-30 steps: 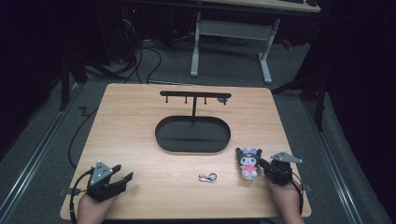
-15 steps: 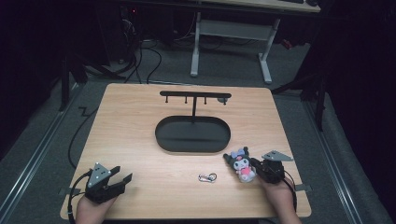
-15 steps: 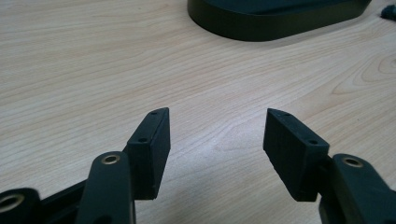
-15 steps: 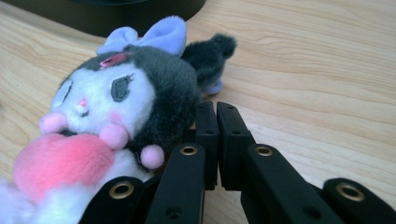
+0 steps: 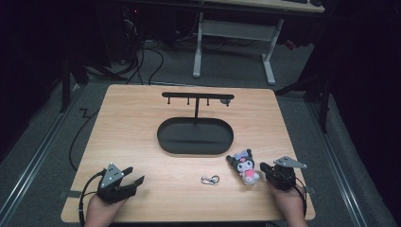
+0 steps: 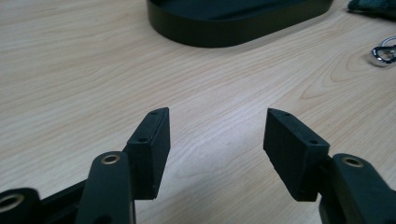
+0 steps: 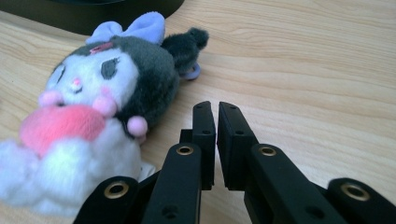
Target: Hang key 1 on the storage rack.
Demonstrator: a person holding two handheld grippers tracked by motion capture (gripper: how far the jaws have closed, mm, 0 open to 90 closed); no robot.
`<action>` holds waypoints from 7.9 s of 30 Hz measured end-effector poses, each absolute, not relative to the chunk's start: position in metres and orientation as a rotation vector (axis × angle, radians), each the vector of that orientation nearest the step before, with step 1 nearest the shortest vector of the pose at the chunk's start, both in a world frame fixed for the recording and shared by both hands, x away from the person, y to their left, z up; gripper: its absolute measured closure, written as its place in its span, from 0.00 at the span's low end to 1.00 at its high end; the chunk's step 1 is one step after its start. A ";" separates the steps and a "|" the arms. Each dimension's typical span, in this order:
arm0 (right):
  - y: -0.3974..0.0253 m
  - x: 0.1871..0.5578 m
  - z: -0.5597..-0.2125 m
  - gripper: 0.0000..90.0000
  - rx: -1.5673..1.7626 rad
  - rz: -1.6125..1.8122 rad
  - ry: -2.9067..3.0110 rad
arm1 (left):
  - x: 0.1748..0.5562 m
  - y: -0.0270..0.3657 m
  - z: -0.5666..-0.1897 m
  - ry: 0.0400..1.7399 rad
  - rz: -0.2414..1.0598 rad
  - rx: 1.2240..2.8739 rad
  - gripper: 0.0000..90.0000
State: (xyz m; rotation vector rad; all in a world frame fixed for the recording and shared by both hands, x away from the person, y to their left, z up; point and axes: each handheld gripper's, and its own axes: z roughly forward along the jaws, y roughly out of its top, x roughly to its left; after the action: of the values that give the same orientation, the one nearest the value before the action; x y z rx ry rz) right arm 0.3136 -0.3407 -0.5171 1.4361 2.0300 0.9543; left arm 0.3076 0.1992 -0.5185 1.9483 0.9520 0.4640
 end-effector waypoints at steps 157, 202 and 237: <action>-0.261 0.356 -0.485 0.52 1.595 0.241 2.590 | 0.329 0.174 -0.531 0.779 0.401 1.868 0.19; -0.246 0.410 -0.352 0.54 1.561 0.474 2.562 | 0.328 0.172 -0.531 0.750 0.403 1.890 0.21; -0.227 0.452 -0.311 0.54 1.531 0.496 2.434 | 0.327 0.171 -0.532 0.736 0.405 1.902 0.21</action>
State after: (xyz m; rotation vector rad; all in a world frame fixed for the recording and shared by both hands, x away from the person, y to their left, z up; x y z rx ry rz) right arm 0.4515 -0.2270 -0.3110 1.5307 2.4343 0.4957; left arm 0.3270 0.1706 -0.5317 1.9017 0.7364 0.4051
